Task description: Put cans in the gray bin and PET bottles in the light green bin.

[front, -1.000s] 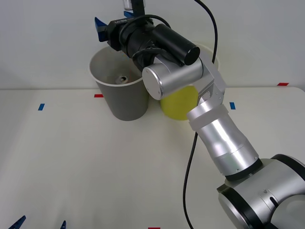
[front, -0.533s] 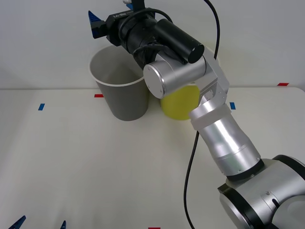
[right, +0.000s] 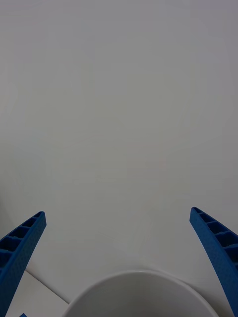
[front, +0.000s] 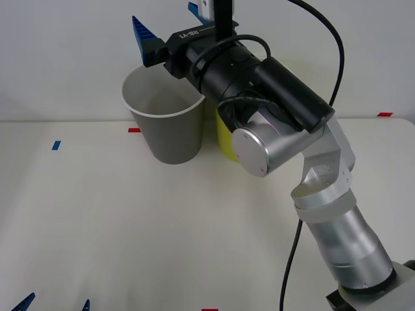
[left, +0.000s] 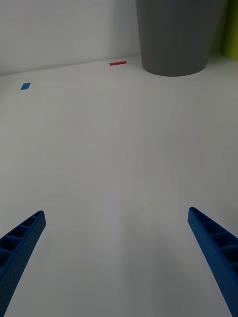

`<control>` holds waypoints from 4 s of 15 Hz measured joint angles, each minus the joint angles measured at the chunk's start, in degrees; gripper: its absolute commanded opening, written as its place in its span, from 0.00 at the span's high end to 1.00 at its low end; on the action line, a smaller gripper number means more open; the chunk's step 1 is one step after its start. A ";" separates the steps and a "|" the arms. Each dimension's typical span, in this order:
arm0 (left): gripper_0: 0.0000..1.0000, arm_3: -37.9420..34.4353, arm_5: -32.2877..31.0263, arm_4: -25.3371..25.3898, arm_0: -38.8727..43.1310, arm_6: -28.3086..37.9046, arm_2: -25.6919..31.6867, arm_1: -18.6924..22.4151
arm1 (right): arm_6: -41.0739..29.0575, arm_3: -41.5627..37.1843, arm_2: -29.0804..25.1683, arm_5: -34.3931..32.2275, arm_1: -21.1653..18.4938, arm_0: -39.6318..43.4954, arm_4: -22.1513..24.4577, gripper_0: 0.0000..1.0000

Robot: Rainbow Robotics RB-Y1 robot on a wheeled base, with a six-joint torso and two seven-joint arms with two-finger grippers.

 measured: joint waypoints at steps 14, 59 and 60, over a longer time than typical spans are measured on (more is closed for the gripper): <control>0.00 0.00 0.00 0.00 0.00 0.00 0.00 0.00 | -0.11 -30.22 -4.19 0.07 -11.73 35.03 -0.94 0.00; 0.00 0.01 0.00 0.00 0.00 0.00 0.00 0.00 | 16.26 -19.19 -4.19 -43.25 -14.76 99.81 -0.26 0.00; 0.00 0.01 0.00 0.00 0.00 0.00 0.00 0.00 | 16.11 -19.19 -4.02 -43.25 -14.76 99.94 -0.05 0.00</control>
